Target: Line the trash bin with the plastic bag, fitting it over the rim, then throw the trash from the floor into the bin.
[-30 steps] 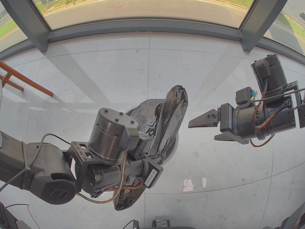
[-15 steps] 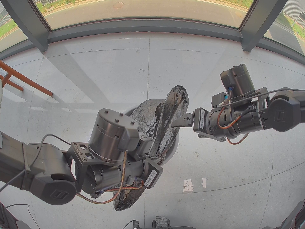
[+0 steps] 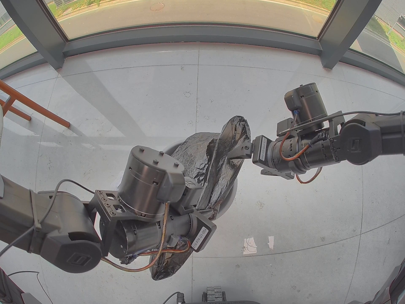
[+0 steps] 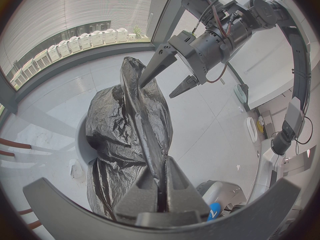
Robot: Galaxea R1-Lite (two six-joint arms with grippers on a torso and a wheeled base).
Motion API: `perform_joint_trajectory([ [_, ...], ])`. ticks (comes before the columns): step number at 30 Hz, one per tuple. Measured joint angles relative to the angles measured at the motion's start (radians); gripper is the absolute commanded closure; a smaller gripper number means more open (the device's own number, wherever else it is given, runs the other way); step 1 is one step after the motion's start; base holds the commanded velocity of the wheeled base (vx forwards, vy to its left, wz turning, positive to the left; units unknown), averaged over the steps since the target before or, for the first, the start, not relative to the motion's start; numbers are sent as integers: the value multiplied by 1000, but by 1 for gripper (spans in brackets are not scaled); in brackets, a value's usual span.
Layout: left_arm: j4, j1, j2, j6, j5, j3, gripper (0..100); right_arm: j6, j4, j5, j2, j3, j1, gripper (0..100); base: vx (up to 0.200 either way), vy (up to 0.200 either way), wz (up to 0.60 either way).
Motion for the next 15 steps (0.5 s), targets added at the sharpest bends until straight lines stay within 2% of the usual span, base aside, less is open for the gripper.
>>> perform_joint_trajectory([
  [6,0,1,0,0,0,8,100,5,0,-2,20,4,25,0,0,0,0],
  [7,0,1,0,0,0,9,100,5,-1,-2,24,2,27,100,0,0,0],
  [15,-5,2,1,0,0,13,100,2,-3,-4,48,-19,48,100,0,0,0],
])
